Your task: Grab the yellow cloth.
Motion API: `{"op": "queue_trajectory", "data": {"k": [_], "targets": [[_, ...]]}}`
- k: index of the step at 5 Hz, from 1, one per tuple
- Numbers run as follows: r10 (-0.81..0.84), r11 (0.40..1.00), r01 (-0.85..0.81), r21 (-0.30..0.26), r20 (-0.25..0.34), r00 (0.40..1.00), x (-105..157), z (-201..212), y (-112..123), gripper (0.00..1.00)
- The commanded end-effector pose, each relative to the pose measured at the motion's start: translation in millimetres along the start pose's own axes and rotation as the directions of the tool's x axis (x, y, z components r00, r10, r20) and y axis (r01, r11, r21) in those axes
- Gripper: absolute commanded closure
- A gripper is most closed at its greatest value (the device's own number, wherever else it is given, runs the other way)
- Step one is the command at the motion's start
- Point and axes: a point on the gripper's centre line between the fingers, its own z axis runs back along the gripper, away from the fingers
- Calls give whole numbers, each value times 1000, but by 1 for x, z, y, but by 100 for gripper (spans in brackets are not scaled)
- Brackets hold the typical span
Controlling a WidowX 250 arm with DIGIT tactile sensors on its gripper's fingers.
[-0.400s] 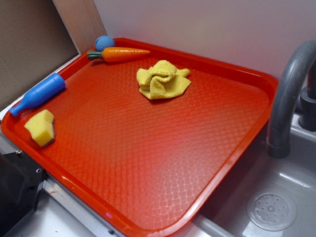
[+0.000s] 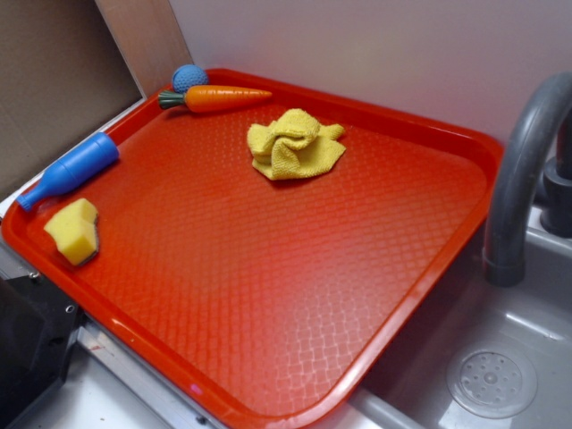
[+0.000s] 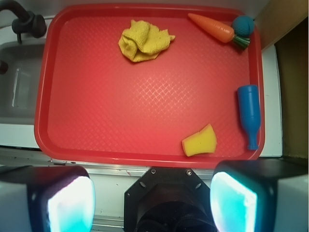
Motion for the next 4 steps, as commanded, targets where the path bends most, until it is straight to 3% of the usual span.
{"op": "queue_trajectory", "data": {"k": [1, 2, 3, 4], "targets": [[-216, 968, 174, 179, 253, 943, 93, -62, -37, 0], [-280, 960, 271, 72, 301, 912, 135, -109, -39, 0], [-335, 942, 330, 63, 217, 917, 176, -168, -30, 0], [-320, 947, 320, 25, 119, 940, 195, -199, -14, 0]]}}
